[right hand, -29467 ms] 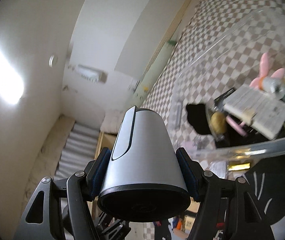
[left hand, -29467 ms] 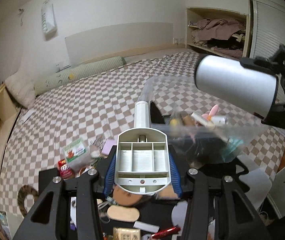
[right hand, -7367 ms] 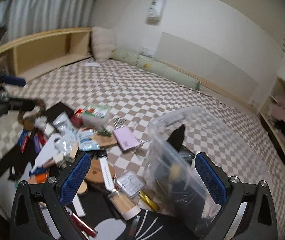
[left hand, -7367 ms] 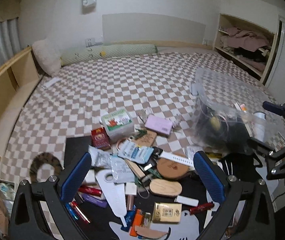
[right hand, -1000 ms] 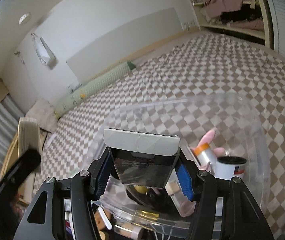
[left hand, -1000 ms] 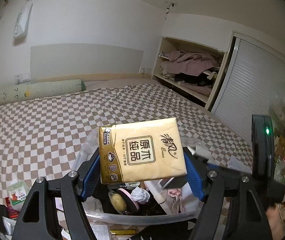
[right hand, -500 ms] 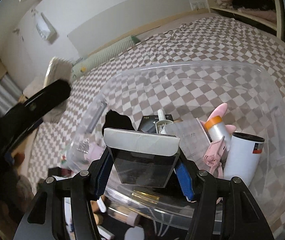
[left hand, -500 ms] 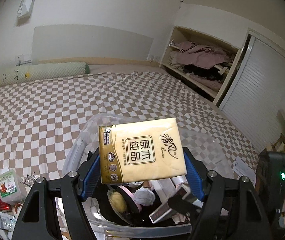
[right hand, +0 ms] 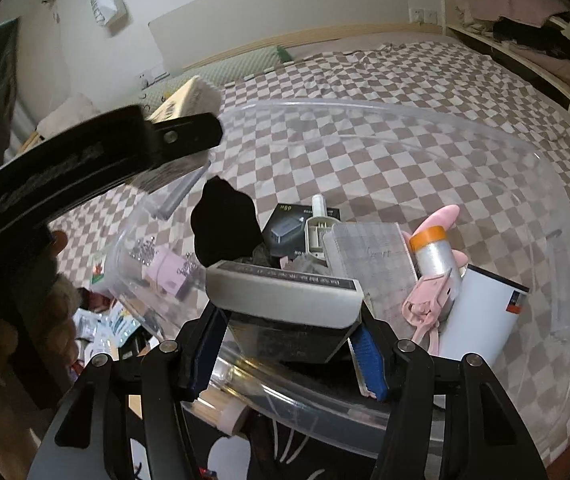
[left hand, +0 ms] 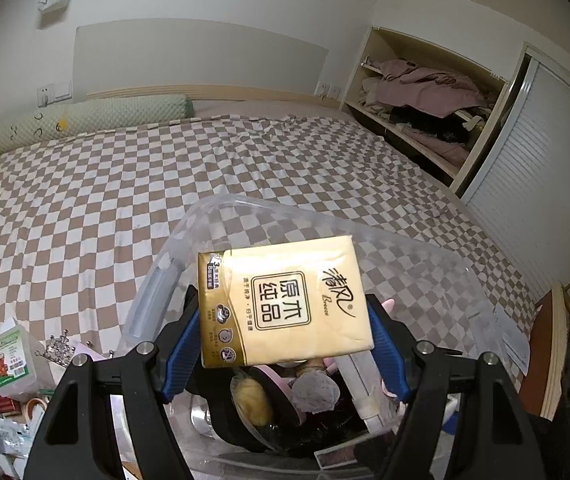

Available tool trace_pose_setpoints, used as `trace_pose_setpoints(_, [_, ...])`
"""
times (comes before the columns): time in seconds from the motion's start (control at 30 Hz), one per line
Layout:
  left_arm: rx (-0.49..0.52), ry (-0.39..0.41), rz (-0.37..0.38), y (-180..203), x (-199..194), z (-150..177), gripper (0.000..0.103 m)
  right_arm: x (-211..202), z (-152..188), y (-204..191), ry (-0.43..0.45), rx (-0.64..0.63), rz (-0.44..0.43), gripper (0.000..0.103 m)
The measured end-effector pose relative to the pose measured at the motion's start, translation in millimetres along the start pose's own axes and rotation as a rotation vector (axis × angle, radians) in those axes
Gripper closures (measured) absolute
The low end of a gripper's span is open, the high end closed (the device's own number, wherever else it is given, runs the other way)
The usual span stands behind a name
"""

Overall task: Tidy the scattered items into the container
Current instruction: 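Lower the card box into the clear box while the left tool lowers the tissue pack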

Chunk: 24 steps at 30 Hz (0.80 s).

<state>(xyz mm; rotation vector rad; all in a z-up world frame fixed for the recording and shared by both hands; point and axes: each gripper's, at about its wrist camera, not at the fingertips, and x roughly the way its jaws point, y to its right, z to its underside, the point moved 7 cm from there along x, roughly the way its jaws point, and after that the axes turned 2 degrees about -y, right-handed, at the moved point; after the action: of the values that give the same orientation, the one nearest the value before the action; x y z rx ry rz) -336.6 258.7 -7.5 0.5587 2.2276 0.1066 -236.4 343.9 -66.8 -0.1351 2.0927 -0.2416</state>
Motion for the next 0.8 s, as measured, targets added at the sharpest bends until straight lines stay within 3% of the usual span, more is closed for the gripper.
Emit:
trace_pose_setpoints(0.33, [0.026, -0.052, -0.042, 4.4, 24.5, 10.5, 0.028, -1.0, 5.5, -4.1, -0.020, -0.056, 0.006, 0.043])
trace_pose_setpoints(0.53, [0.034, -0.101, -0.057, 5.9, 40.1, 17.1, 0.028, 1.9, 5.3, 0.8, -0.044, -0.027, 0.005, 0.042])
trace_pose_setpoints(0.6, [0.046, -0.114, -0.070, 7.7, 44.2, 19.7, 0.028, 2.2, 4.6, 5.3, -0.046, -0.020, 0.021, 0.034])
trace_pose_setpoints(0.67, [0.058, -0.126, -0.081, 9.0, 47.7, 21.9, 0.028, -0.4, 1.9, 9.1, -0.023, -0.022, 0.047, 0.015])
trace_pose_setpoints(0.8, [0.071, -0.144, -0.095, 10.7, 53.2, 24.9, 0.028, -10.7, -3.3, 10.7, 0.027, -0.039, 0.068, 0.015])
